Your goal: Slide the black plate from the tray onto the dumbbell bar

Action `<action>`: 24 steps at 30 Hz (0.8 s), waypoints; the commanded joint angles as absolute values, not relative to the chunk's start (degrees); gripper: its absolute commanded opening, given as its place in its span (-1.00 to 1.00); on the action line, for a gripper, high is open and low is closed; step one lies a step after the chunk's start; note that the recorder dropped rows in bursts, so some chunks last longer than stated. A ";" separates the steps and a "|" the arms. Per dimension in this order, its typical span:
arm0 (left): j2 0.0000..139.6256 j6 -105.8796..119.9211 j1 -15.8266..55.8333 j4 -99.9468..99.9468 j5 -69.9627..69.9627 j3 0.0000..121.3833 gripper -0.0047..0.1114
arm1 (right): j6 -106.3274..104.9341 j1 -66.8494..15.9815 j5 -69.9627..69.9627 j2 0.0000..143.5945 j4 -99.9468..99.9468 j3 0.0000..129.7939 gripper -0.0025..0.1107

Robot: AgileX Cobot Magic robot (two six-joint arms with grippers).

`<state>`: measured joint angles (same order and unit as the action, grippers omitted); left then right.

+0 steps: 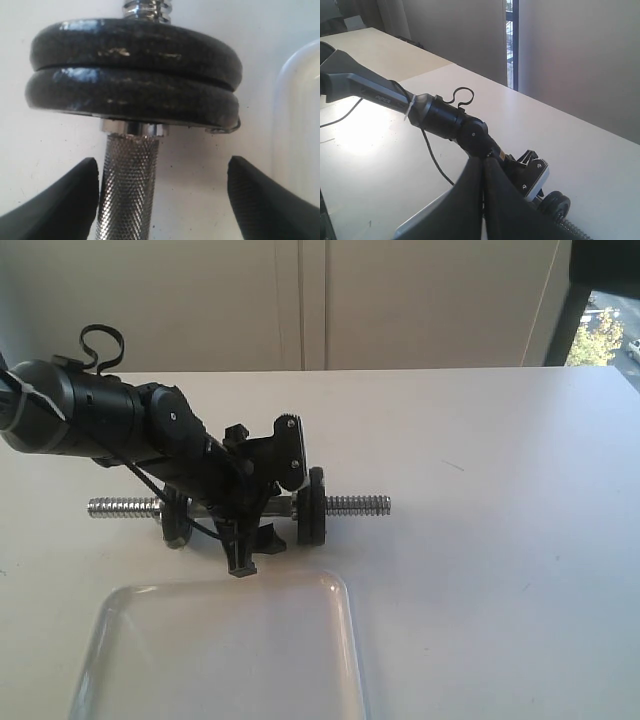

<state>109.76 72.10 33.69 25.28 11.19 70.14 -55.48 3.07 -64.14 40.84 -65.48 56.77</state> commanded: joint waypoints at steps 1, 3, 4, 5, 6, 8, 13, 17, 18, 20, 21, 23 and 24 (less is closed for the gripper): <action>108.37 71.54 33.86 25.22 11.99 69.99 0.35 | -55.27 3.34 -63.66 40.74 -65.32 56.46 -0.96; 108.01 71.54 33.75 24.13 11.99 69.99 0.35 | -55.27 3.34 -63.66 40.74 -65.32 56.46 -0.96; 107.90 71.54 33.75 23.89 11.99 69.99 0.35 | -55.27 3.34 -63.66 40.74 -65.32 56.46 -0.96; 107.92 71.54 33.64 23.89 12.11 69.99 0.35 | -55.27 3.34 -63.66 40.74 -65.32 56.46 -0.96; 107.92 71.14 33.37 23.89 12.11 69.99 0.35 | -55.27 3.34 -63.66 40.74 -65.32 56.46 -0.96; 107.92 69.95 33.25 23.43 12.59 69.99 0.35 | -55.27 3.34 -63.66 40.74 -65.32 56.46 -0.96; 106.67 67.45 33.15 20.47 14.55 69.99 0.36 | -55.27 3.34 -63.66 40.74 -65.32 56.46 -0.96; 104.15 63.58 33.15 18.10 15.35 69.99 0.36 | -55.27 3.34 -63.66 40.74 -65.32 56.46 -0.96; 103.23 62.73 33.15 17.15 16.26 69.99 0.36 | -55.27 3.34 -63.66 40.74 -65.32 56.46 -0.96; 101.15 60.23 33.15 13.98 19.04 69.99 0.36 | -55.27 3.34 -63.66 40.74 -65.21 56.46 -0.96; 100.21 58.30 33.15 12.19 20.67 69.99 0.35 | -55.27 3.34 -63.66 40.74 -64.87 56.46 -0.96; 97.26 50.01 33.15 6.84 26.19 69.99 0.34 | -55.27 2.81 -63.31 40.74 -63.54 56.46 -0.96; 95.97 45.67 33.15 4.41 28.62 69.99 0.32 | -55.27 2.27 -62.78 40.74 -62.64 56.46 -0.96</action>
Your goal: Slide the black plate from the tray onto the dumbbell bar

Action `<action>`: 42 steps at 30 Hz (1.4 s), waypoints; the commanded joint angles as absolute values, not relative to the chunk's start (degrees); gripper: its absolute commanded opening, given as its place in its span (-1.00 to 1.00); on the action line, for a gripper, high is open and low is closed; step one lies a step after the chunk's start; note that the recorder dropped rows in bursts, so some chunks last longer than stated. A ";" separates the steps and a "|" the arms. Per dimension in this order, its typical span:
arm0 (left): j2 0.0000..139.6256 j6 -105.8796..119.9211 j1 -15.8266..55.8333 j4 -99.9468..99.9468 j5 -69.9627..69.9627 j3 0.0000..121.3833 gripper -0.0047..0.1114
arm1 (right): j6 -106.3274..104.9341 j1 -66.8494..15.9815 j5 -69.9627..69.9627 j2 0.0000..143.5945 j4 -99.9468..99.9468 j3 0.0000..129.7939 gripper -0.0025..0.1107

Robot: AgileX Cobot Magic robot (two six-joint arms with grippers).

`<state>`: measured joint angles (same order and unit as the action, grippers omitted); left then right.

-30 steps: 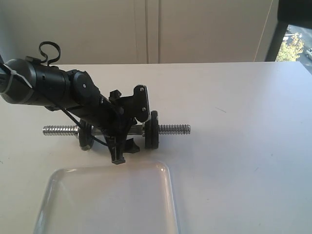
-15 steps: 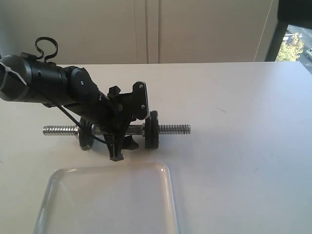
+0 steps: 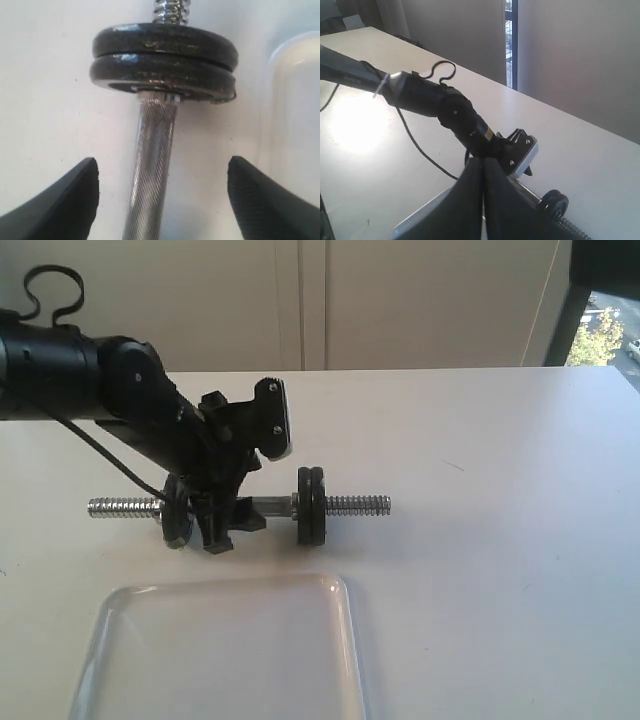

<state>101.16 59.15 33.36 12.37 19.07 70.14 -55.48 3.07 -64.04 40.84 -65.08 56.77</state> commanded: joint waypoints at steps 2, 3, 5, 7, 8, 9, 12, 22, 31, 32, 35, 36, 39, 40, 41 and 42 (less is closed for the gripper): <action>92.36 33.42 33.15 -2.34 34.89 69.99 0.22 | -55.27 0.70 -62.45 40.51 -60.56 56.46 -0.96; 90.49 26.80 33.15 -6.22 37.93 69.99 0.14 | -55.27 0.00 -62.22 40.38 -60.03 56.46 -0.96; 86.41 16.09 33.15 -13.20 43.85 69.99 -0.12 | -55.27 -1.91 -61.23 39.64 -58.61 56.46 -0.96; 82.82 11.51 33.15 -15.80 48.35 69.99 -0.43 | -55.27 -4.15 -60.24 38.63 -56.98 56.46 -0.96; 79.89 9.29 33.15 -15.91 51.09 69.99 -0.68 | -55.27 -5.44 -59.87 37.99 -56.21 56.46 -0.96; 77.74 7.95 33.15 -15.91 52.62 69.99 -0.85 | -55.27 -6.59 -59.75 37.32 -55.39 56.46 -0.96; 68.58 4.32 33.28 -14.17 56.16 69.86 -0.92 | -54.68 -10.88 -58.85 34.74 -51.26 56.46 -0.96; 23.98 -5.61 33.28 -8.81 50.53 63.96 -0.92 | -32.55 -23.47 -52.82 17.18 -19.91 56.46 -0.96; 4.12 -15.97 33.28 -18.25 46.58 49.32 -0.92 | -17.52 -24.00 -37.48 11.03 -8.84 45.91 -0.96; 4.12 -17.39 33.28 -19.61 46.09 46.67 -0.92 | -17.52 -24.00 -36.14 11.15 -8.94 44.06 -0.96; 5.35 -18.31 33.28 -20.07 40.78 38.76 -0.92 | -17.52 -24.00 -34.46 11.28 -9.23 39.46 -0.96; 5.95 -18.31 33.28 -19.90 38.16 36.25 -0.92 | -17.52 -24.00 -34.71 11.41 -9.51 38.64 -0.96; 6.94 -18.31 33.28 -17.98 36.16 31.04 -0.92 | -17.52 -24.00 -36.63 11.50 -9.54 37.22 -0.96; 6.94 -18.31 33.28 -17.33 36.26 30.19 -0.92 | -17.52 -24.00 -37.22 11.50 -9.54 37.23 -0.96; 6.94 -18.31 33.28 -16.79 36.59 29.45 -0.92 | -17.52 -24.00 -37.89 11.50 -9.54 37.20 -0.96; 6.94 -18.31 33.28 -16.78 37.26 29.03 -0.92 | -17.52 -24.00 -37.89 11.50 -9.54 37.20 -0.96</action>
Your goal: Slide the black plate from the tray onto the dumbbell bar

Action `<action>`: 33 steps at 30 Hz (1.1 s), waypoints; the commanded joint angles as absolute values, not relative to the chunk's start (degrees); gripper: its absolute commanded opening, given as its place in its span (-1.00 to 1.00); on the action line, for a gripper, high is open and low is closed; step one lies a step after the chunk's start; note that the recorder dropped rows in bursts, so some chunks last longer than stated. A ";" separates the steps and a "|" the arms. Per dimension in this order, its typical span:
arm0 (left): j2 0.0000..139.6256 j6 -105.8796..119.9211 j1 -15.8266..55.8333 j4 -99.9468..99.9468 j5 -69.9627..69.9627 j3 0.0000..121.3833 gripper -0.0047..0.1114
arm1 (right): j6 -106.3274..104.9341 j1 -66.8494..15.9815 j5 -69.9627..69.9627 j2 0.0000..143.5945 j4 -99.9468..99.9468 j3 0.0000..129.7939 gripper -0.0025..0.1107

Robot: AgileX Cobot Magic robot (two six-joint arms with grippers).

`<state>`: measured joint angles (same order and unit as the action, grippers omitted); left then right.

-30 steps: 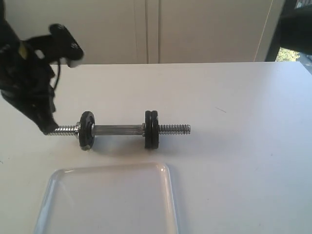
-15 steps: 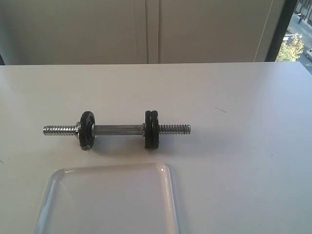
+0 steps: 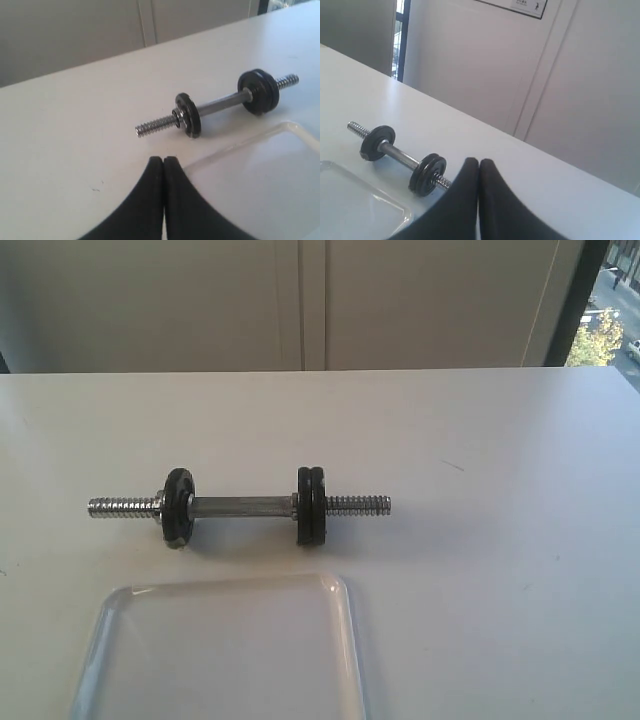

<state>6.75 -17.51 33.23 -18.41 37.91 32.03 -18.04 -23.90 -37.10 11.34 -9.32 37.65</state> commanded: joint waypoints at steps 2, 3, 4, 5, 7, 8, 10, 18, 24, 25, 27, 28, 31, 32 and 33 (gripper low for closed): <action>6.94 -18.31 33.28 -16.78 37.83 28.63 -0.92 | -17.52 -24.00 -37.89 11.50 -9.54 37.20 -0.96; 6.94 -18.31 33.28 -16.78 38.11 28.66 -0.92 | -17.52 -24.00 -37.89 11.50 -9.54 37.20 -0.96; 6.94 -18.31 33.28 -16.78 38.11 28.66 -0.92 | -17.52 -24.00 -37.89 11.50 -9.54 37.20 -0.96; 6.94 -18.16 33.28 -16.78 38.10 28.66 -0.92 | -17.52 -24.00 -37.89 11.50 -9.54 37.20 -0.96; 6.94 -18.10 33.28 -16.78 38.10 28.66 -0.92 | -17.52 -24.00 -37.89 11.50 -9.54 37.20 -0.96; 6.94 -18.10 33.28 -16.78 38.10 28.66 -0.92 | -17.52 -24.00 -37.89 11.50 -9.54 37.20 -0.96; 6.94 -18.10 33.28 -16.78 38.10 28.66 -0.92 | -17.52 -24.00 -37.89 11.50 -9.54 37.20 -0.96; 6.70 -18.11 30.75 -16.92 37.93 28.66 -0.92 | -17.52 -24.00 -37.89 11.50 -9.54 37.20 -0.96; 6.70 -18.11 14.40 -16.92 37.62 28.66 -0.92 | -17.52 -24.00 -37.67 11.50 -9.54 37.20 -0.96; 6.70 -18.11 12.20 -16.92 37.62 28.66 -0.92 | -17.52 -24.00 -37.67 11.50 -9.54 37.20 -0.96; 6.32 -18.11 7.36 -16.92 37.62 28.66 -0.92 | -17.52 -24.00 -37.67 11.50 -9.54 37.20 -0.96; 6.00 -18.11 5.44 -16.92 37.62 28.54 -0.92 | -17.52 -24.00 -37.67 11.50 -9.54 37.20 -0.96; 3.93 -18.11 2.01 -17.15 37.30 27.33 -0.92 | -17.52 -24.00 -37.67 11.50 -9.54 37.20 -0.96; 2.96 -18.11 1.50 -17.16 37.20 26.46 -0.92 | -17.52 -24.00 -37.67 11.50 -9.54 37.20 -0.96; 1.90 -18.26 1.29 -16.94 37.20 25.43 -0.92 | -17.52 -24.00 -37.67 11.50 -9.54 37.20 -0.96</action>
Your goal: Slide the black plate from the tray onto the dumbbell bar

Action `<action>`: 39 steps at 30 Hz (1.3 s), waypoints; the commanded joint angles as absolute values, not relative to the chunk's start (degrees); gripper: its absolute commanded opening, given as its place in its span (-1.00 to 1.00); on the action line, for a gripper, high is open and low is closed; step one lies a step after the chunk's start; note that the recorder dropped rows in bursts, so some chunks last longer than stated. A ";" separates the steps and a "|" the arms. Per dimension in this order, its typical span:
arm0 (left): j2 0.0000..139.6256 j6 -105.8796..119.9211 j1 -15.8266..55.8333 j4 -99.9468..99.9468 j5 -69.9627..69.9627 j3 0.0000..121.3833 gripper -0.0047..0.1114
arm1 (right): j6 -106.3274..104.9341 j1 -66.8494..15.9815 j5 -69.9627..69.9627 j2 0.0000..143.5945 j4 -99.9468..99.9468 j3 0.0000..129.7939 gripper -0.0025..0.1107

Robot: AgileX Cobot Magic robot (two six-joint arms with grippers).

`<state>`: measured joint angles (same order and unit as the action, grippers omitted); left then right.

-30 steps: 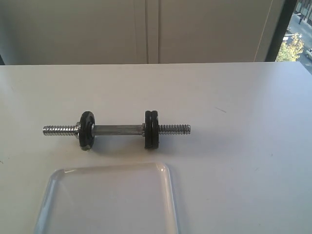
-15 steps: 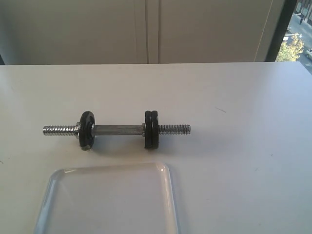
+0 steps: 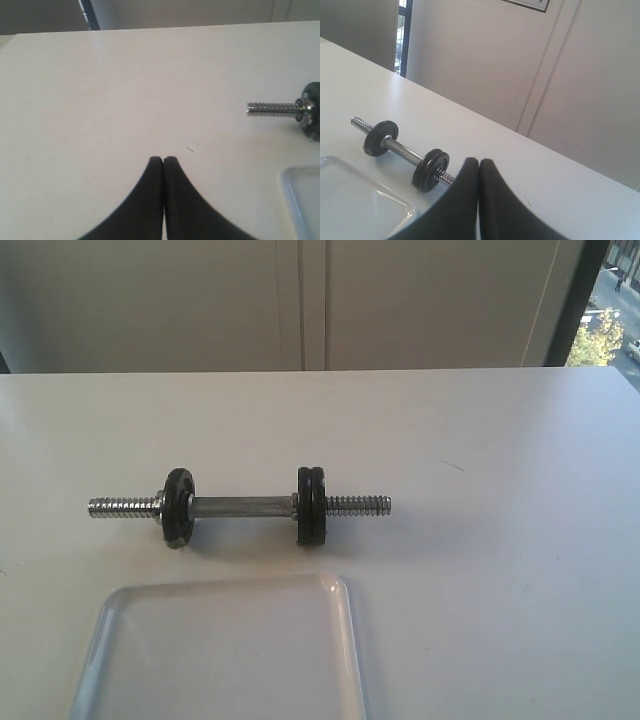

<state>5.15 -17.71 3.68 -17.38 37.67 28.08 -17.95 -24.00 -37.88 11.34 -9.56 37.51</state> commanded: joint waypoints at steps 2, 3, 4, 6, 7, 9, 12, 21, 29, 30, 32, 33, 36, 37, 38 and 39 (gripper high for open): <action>0.00 -19.75 1.29 -14.93 36.81 23.49 -0.92 | -17.52 -24.00 -37.67 11.50 -9.54 37.20 -0.96; 0.00 -19.98 1.29 -13.52 35.93 22.48 -0.92 | -17.52 -24.00 -37.67 11.50 -9.54 37.20 -0.96; 0.00 -20.72 1.29 -12.62 34.79 21.72 -0.92 | -17.52 -24.00 -37.67 11.50 -9.54 37.20 -0.96; 0.00 -22.57 1.29 -10.93 30.73 19.84 -0.92 | -17.52 -24.00 -37.67 11.50 -9.54 37.20 -0.96; 0.00 -22.75 1.29 -10.46 28.22 18.39 -0.92 | -17.52 -24.00 -37.67 11.50 -9.54 37.20 -0.96; 0.00 -22.75 1.29 -9.84 20.58 14.38 -0.92 | -17.52 -24.00 -37.67 11.50 -9.54 37.20 -0.96; 0.00 -22.20 1.29 -9.60 10.48 8.05 -0.92 | -17.52 -24.00 -37.67 11.50 -9.54 37.20 -0.96; 0.00 -9.95 2.63 3.38 7.14 0.00 -0.92 | -17.52 -24.00 -37.67 11.50 -9.54 37.20 -0.96; 0.00 1.86 3.08 7.14 11.63 0.00 -0.92 | -17.52 -24.00 -37.67 11.50 -9.54 37.20 -0.96; 0.00 0.31 3.08 6.12 11.63 0.00 -0.92 | -17.52 -24.00 -37.67 11.50 -9.54 37.20 -0.96; 0.00 -0.93 3.08 5.17 11.63 0.00 -0.92 | -17.52 -24.00 -37.67 11.50 -9.54 37.20 -0.96; 0.00 -0.93 3.08 5.17 11.63 0.00 -0.92 | -17.52 -24.00 -37.67 11.50 -9.54 37.20 -0.96; 0.00 -0.93 3.08 5.17 11.63 0.00 -0.92 | -17.52 -24.00 -37.67 11.50 -9.54 37.20 -0.96; 0.00 -0.92 3.08 5.29 11.63 0.00 -0.92 | -17.52 -24.00 -37.67 11.50 -9.54 37.20 -0.96; 0.00 -0.69 3.08 5.72 11.63 0.00 -0.92 | -17.52 -24.00 -37.67 11.50 -9.54 37.20 -0.96; 0.00 0.00 3.08 6.19 11.63 0.00 -0.92 | -17.52 -24.00 -37.67 11.50 -9.54 37.20 -0.96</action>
